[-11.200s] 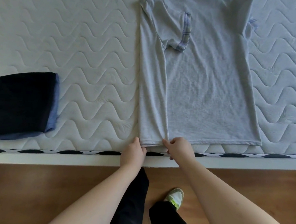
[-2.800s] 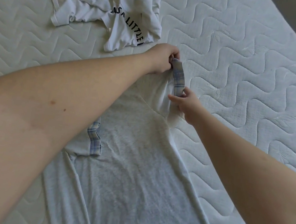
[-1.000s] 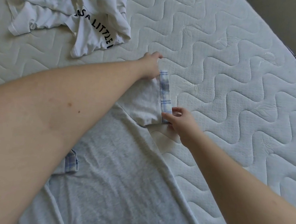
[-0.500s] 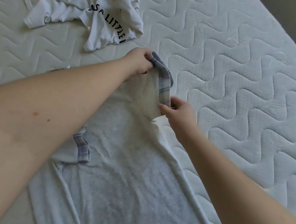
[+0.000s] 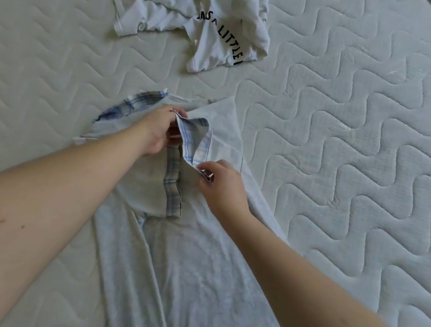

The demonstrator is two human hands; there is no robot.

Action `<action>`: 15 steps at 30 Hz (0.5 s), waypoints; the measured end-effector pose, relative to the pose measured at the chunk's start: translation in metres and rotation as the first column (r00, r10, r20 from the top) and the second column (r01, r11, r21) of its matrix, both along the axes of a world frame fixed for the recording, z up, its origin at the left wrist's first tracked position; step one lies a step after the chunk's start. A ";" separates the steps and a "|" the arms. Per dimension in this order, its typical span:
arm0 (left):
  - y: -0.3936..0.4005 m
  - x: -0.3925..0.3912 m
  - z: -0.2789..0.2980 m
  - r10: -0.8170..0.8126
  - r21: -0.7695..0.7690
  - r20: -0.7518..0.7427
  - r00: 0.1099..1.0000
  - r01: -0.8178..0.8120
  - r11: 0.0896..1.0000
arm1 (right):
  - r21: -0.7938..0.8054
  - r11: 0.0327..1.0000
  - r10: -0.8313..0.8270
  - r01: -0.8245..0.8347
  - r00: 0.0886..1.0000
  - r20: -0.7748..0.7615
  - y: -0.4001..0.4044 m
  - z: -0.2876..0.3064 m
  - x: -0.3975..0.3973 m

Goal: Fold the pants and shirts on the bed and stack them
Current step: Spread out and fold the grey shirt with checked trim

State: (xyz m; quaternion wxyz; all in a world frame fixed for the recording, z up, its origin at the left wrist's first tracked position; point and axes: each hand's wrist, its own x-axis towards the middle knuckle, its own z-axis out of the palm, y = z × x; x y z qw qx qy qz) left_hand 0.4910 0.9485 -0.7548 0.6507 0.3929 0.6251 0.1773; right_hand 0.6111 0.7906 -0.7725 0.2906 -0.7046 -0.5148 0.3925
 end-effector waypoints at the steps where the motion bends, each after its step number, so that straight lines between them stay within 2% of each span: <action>1: -0.001 -0.009 0.000 0.051 -0.065 0.039 0.998 -0.048 0.997 | 0.003 1.000 0.010 -0.010 1.000 0.023 0.000 -0.001 -0.009; 3: -0.003 -0.023 -0.002 0.134 -0.143 0.061 0.989 -0.124 0.982 | 0.007 0.999 0.031 -0.031 0.997 0.073 0.001 -0.002 -0.024; 4: -0.004 -0.027 -0.004 0.167 -0.135 0.037 0.985 -0.160 0.978 | 0.006 0.999 0.045 -0.045 0.994 0.096 0.001 -0.003 -0.031; 5: -0.006 -0.030 -0.008 0.172 -0.084 -0.021 0.985 -0.173 0.981 | 0.000 0.998 0.067 -0.068 0.990 0.121 0.001 -0.004 -0.036; 7: -0.011 -0.036 -0.022 0.092 0.074 -0.231 0.969 -0.077 0.994 | -0.031 0.991 0.136 -0.133 0.977 0.166 -0.002 -0.006 -0.046; 10: -0.018 -0.047 -0.039 0.145 0.272 -0.509 0.848 -0.001 0.962 | -0.104 0.965 0.257 -0.242 0.949 0.181 -0.013 -0.008 -0.055; 13: -0.026 -0.049 -0.039 0.238 0.344 -0.614 0.753 -0.016 0.939 | -0.145 0.951 0.299 -0.273 0.931 0.208 -0.028 -0.010 -0.051; 15: -0.035 -0.043 -0.039 0.230 0.398 -0.689 0.687 0.094 0.913 | -0.152 0.960 0.267 -0.235 0.933 0.242 -0.036 -0.012 -0.042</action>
